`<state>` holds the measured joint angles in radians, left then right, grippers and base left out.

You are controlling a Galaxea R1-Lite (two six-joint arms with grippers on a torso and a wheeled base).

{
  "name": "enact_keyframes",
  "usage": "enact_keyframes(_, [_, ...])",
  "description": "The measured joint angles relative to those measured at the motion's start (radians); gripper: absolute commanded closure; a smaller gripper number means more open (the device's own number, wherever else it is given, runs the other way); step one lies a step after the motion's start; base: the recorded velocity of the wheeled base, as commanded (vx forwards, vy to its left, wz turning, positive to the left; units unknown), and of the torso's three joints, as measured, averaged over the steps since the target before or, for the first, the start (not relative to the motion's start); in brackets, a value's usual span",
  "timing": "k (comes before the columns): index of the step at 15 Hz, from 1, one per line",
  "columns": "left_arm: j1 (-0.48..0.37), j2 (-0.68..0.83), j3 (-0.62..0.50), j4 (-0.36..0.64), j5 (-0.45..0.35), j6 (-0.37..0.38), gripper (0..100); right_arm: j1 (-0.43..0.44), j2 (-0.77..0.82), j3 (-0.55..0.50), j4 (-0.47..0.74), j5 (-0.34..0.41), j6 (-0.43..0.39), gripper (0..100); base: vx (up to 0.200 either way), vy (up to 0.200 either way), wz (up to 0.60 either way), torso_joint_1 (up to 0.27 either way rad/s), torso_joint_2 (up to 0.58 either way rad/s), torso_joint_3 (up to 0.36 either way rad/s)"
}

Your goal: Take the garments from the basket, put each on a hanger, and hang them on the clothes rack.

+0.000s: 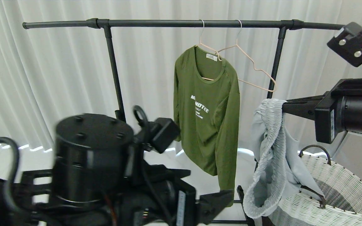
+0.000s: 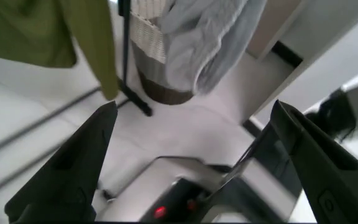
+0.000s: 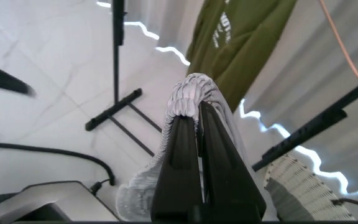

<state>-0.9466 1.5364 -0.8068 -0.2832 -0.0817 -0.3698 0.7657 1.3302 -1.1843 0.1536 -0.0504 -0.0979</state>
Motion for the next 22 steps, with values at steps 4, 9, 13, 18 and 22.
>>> enact_keyframes(4, [-0.083, 0.266, -0.151, -0.038, 0.051, -0.087, 0, 0.002, 0.0, 0.003, 0.0, 0.006, 0.01, 100, 0.0, 0.0, 0.0, 0.0, 0.0, 0.0])
enact_keyframes(9, [-0.05, 0.446, -0.231, -0.041, 0.054, -0.177, 0, 0.003, -0.019, 0.004, -0.001, 0.005, 0.036, 100, 0.0, 0.0, 0.0, 0.0, 0.0, 0.0])
enact_keyframes(13, [-0.034, 0.478, -0.229, -0.041, 0.077, -0.251, 0, 0.001, -0.034, 0.011, -0.001, 0.005, 0.039, 100, 0.0, 0.0, 0.0, 0.0, 0.0, 0.0])
enact_keyframes(18, [-0.027, 0.513, -0.176, -0.041, 0.12, -0.251, 100, 0.001, -0.043, 0.013, 0.0, 0.005, 0.046, 100, 0.0, 0.0, 0.0, 0.0, 0.0, 0.0])
enact_keyframes(22, [-0.025, 0.506, -0.147, -0.043, 0.171, -0.249, 100, -0.001, -0.046, 0.024, 0.006, -0.002, 0.045, 100, 0.0, 0.0, 0.0, 0.0, 0.0, 0.0])
